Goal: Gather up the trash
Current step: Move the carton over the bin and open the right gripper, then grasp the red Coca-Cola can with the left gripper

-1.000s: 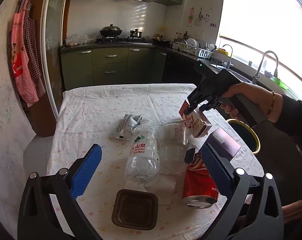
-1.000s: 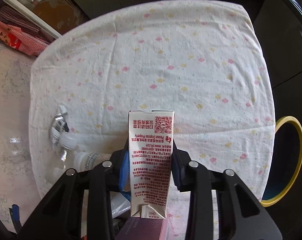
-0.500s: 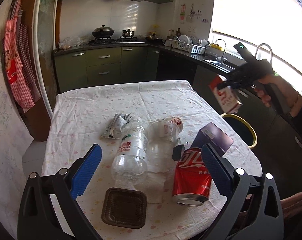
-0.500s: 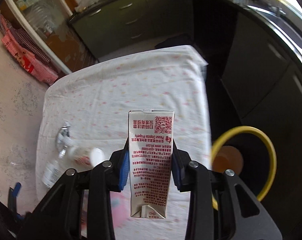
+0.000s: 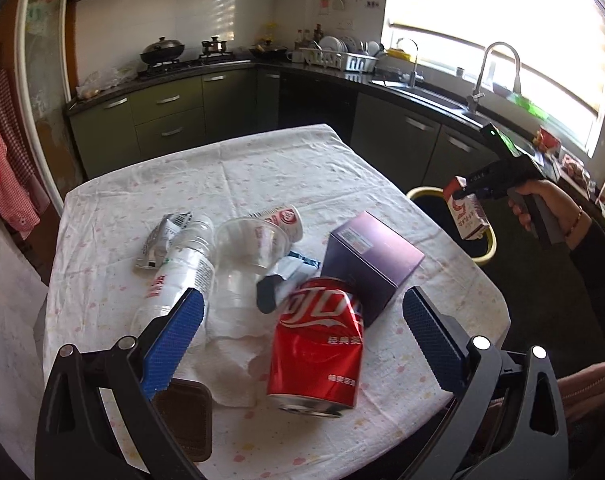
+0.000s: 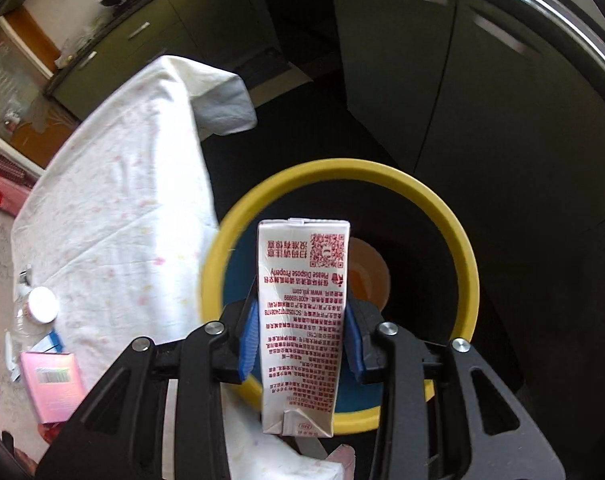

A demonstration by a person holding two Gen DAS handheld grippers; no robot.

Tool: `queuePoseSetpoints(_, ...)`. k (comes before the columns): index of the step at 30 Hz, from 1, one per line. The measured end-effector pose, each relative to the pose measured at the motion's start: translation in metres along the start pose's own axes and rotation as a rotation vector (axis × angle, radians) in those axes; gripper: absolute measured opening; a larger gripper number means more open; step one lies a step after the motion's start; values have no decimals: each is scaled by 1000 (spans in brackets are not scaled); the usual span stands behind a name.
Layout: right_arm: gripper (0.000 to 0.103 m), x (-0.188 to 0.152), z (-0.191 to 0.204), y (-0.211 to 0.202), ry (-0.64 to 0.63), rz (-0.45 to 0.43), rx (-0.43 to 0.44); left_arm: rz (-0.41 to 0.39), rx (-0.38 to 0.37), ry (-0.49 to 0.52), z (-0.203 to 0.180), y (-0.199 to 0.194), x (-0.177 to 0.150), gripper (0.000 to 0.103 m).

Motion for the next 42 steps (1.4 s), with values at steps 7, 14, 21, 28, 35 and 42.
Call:
queuePoseSetpoints(7,54,-9,-10,4,41,-50,68,74,-52,84,-23,11,-7,98)
queuePoseSetpoints(14,56,-60,11,-23,-16,-113,182,154,-111,91,-26,31,-15,98)
queuePoseSetpoints(21,60,-104,31,-39,-37,-154,286,274,-164,32,-11,70,-21,98)
queuePoseSetpoints(28,64,-117,38,-42,-56,-162,319,322,-196,-10,-3,86,-25,98)
queuePoseSetpoints(35,64,-122,43,-36,-59,-142,349,354,-198,25,-15,90,-27,98)
queuePoseSetpoints(42,67,-123,42,-28,-54,-130,356,400,-176,15,-17,103,-31,95)
Point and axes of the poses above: each gripper's, at about its wrist camera, not at the fingertips, and y roughly the way its jaws point, z to its left, x to its top, the point moved 4 cm from there along y, roughly the way its jaws point, and after that the axes turned 2 degrees about z, right-handed, at the moved point
